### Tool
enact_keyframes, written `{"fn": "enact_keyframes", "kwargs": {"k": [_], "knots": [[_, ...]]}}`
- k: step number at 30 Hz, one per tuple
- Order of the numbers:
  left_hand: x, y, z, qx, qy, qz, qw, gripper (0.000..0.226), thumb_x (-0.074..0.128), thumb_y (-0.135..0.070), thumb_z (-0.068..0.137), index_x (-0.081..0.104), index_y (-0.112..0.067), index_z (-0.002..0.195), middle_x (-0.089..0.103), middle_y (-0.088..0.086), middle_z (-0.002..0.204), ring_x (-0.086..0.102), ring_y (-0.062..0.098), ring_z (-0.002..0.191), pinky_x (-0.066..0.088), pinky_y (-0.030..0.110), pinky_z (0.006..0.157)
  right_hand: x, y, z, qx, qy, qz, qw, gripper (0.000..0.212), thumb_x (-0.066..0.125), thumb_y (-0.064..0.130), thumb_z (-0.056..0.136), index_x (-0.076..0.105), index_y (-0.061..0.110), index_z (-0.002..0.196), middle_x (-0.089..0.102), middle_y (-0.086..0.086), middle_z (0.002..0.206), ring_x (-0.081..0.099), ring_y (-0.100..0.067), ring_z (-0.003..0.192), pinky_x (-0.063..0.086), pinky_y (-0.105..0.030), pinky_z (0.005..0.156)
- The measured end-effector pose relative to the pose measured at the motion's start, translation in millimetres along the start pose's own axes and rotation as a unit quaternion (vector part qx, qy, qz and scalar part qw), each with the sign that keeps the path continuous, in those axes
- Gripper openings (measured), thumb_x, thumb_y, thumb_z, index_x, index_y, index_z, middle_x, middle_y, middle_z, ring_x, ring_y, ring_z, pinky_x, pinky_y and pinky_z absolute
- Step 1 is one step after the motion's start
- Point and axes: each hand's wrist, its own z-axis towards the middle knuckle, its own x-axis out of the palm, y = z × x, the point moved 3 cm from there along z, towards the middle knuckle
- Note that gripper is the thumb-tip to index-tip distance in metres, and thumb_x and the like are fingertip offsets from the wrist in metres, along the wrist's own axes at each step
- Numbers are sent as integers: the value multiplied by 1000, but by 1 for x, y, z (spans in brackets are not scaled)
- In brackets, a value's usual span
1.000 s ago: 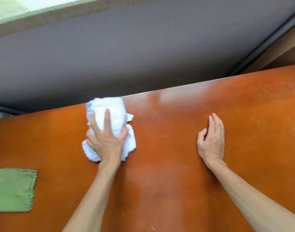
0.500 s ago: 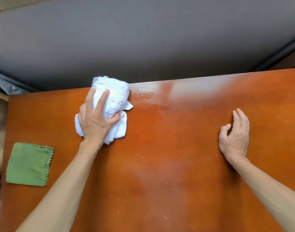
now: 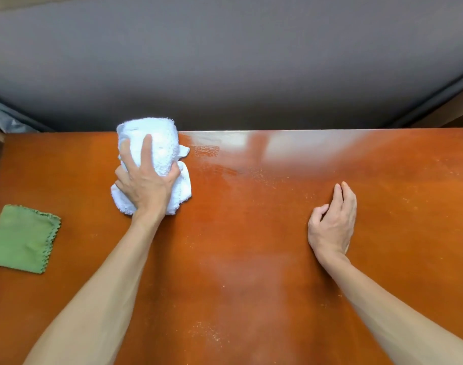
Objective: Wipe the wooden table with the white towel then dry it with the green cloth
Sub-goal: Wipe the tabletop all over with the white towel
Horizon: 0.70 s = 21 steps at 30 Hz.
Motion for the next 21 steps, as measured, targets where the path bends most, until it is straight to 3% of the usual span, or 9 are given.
{"fn": "enact_keyframes", "kwargs": {"k": [8,15,17,21], "knots": [[15,-98,-73,169,25,-38,985,73,64,-61,72,51,-38,140,42,7,153,54,37,104,45,43,77,-1,4,0,-5,4,6,1000,52,44,11,97,40,-1,148,38,-17,155,33,-32,146,29,-45,121],[20,-111,-86,379,22,-107,919,73,73,-57,67,54,-38,135,51,7,146,54,34,96,41,41,72,1,2,-1,-15,-25,7,1000,53,43,9,93,44,-6,144,42,-20,152,36,-36,143,29,-45,121],[20,-112,-86,395,28,-103,912,75,72,-57,66,50,-40,135,51,6,146,54,33,95,41,40,71,1,3,0,-16,-23,7,1000,53,42,9,93,43,-6,144,41,-20,152,35,-36,143,29,-46,121],[20,-109,-74,344,22,-109,932,79,75,-60,64,49,-42,136,53,4,145,57,32,91,46,40,69,-1,4,0,-13,-17,13,1000,54,41,11,94,41,-5,146,40,-19,153,33,-34,144,29,-49,120]]}}
